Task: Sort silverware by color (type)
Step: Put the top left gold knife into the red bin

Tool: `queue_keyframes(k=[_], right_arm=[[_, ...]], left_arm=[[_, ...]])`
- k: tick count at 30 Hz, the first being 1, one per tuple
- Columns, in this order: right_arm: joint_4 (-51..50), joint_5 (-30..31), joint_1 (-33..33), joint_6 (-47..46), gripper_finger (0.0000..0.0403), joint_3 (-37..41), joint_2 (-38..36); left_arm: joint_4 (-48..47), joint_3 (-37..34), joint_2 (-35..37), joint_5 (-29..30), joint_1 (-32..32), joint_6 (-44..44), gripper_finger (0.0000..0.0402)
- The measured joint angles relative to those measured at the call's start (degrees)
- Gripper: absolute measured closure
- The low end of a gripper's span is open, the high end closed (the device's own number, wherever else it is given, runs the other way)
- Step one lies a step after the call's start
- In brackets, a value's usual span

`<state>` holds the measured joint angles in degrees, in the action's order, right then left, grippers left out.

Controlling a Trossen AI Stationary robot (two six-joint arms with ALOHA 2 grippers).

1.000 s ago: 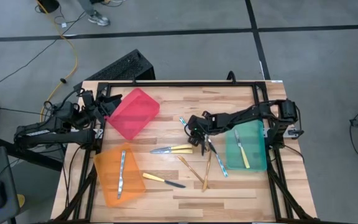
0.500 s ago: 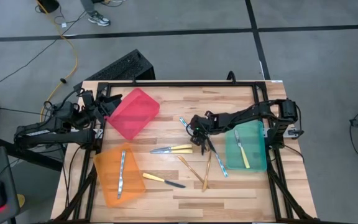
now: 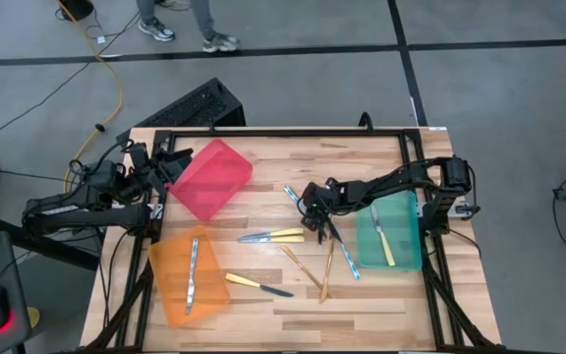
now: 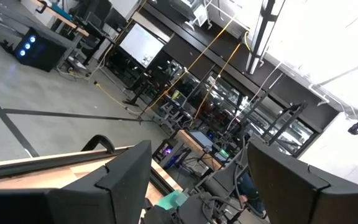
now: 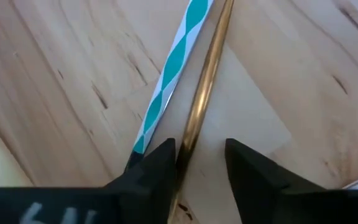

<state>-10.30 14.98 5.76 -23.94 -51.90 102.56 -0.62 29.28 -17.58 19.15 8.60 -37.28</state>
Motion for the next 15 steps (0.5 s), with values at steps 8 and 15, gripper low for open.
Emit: queue_keyframes(k=[8, 15], right_arm=[[-1.01, 0.55, 0.04, -1.54, 0.0380, -0.02, -0.09], [-0.25, 1.48, 0.03, -3.61, 0.0395, -0.07, -0.13]], left_arm=[[0.02, 0.00, 0.00, -0.02, 0.01, 0.00, 0.0155], [0.09, 0.00, 0.00, -0.03, 0.01, -0.70, 0.0155]])
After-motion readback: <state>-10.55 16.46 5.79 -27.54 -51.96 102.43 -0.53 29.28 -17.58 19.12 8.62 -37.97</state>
